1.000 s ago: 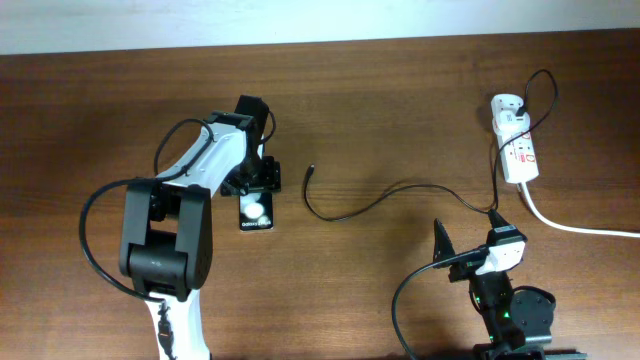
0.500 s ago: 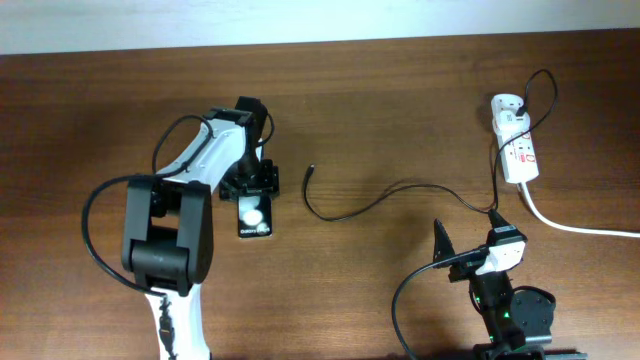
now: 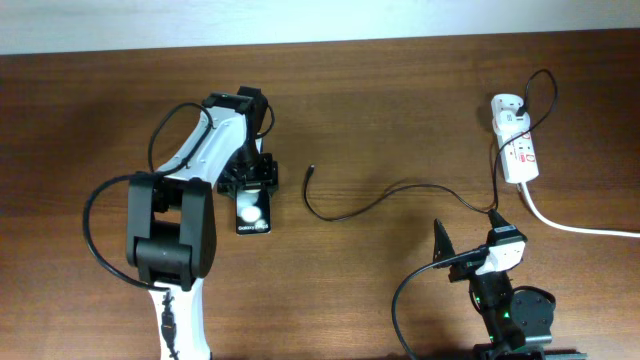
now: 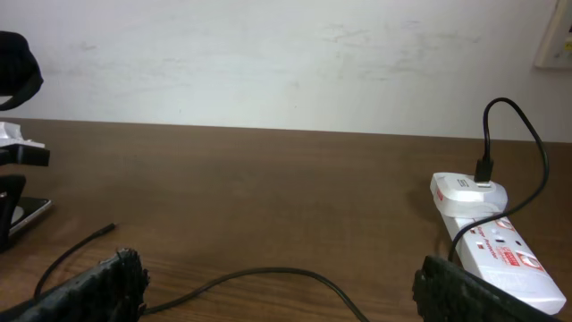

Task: Plug charger to phone and switch on socket
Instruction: 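Lift the phone upright with the left gripper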

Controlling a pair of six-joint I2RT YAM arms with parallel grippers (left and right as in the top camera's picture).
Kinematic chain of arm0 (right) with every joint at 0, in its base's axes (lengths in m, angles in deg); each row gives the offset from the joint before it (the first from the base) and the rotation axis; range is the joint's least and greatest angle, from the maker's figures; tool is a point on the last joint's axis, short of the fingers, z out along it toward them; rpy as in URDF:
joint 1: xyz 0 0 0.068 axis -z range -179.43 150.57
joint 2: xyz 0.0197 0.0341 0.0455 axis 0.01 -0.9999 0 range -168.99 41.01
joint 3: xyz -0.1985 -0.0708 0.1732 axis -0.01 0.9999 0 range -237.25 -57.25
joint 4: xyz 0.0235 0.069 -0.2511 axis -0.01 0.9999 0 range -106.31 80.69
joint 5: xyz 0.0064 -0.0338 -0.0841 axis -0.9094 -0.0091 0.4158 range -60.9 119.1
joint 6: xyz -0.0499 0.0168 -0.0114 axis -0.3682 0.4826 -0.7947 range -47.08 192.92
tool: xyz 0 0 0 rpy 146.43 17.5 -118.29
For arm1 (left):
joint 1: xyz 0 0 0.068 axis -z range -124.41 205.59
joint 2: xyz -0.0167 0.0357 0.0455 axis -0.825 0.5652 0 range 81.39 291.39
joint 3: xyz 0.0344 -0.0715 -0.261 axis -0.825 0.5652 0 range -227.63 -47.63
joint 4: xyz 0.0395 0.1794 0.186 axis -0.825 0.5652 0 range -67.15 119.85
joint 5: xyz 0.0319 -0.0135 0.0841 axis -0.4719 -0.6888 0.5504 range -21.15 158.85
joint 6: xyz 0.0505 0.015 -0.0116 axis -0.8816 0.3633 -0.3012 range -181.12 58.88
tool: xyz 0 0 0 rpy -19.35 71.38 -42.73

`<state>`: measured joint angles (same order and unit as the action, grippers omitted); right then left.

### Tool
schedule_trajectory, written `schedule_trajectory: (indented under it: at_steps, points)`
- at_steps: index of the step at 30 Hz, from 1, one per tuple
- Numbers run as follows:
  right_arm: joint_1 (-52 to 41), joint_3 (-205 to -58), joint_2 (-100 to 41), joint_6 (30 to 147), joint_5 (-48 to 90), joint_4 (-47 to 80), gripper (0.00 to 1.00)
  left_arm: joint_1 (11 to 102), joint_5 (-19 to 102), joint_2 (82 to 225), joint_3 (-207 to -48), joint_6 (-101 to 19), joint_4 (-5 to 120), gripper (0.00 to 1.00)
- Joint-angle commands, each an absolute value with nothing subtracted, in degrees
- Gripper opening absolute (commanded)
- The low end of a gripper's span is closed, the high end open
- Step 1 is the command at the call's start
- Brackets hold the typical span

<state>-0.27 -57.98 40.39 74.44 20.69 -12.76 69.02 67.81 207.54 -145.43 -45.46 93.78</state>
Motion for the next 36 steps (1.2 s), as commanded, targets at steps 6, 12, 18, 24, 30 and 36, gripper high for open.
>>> schedule_trajectory:
  at_steps: [6,12,18,24,30,36]
  points:
    - [-0.64,-57.56,40.83,74.84,20.98,-12.70,0.99,68.60,68.20,207.91,-148.88,-44.89,94.94,0.64]
    - [-0.64,-57.56,40.83,74.84,20.98,-12.70,0.99,68.60,68.20,207.89,-150.52,-44.91,96.08,0.61]
    - [-0.64,-57.56,40.83,74.84,20.98,-12.70,0.99,68.56,67.79,207.89,-151.66,-44.91,96.65,0.64]
    - [-0.64,-57.56,40.83,74.84,20.98,-12.70,0.99,68.56,67.81,207.89,-155.46,-44.91,97.78,0.58]
    - [-0.64,-57.56,40.83,74.84,20.98,-12.70,0.99,68.56,67.81,207.69,-162.08,-44.91,101.63,0.56]
    - [-0.64,-57.56,40.83,74.86,20.95,-12.70,0.98,68.56,67.77,207.62,-168.51,-44.89,105.46,0.55]
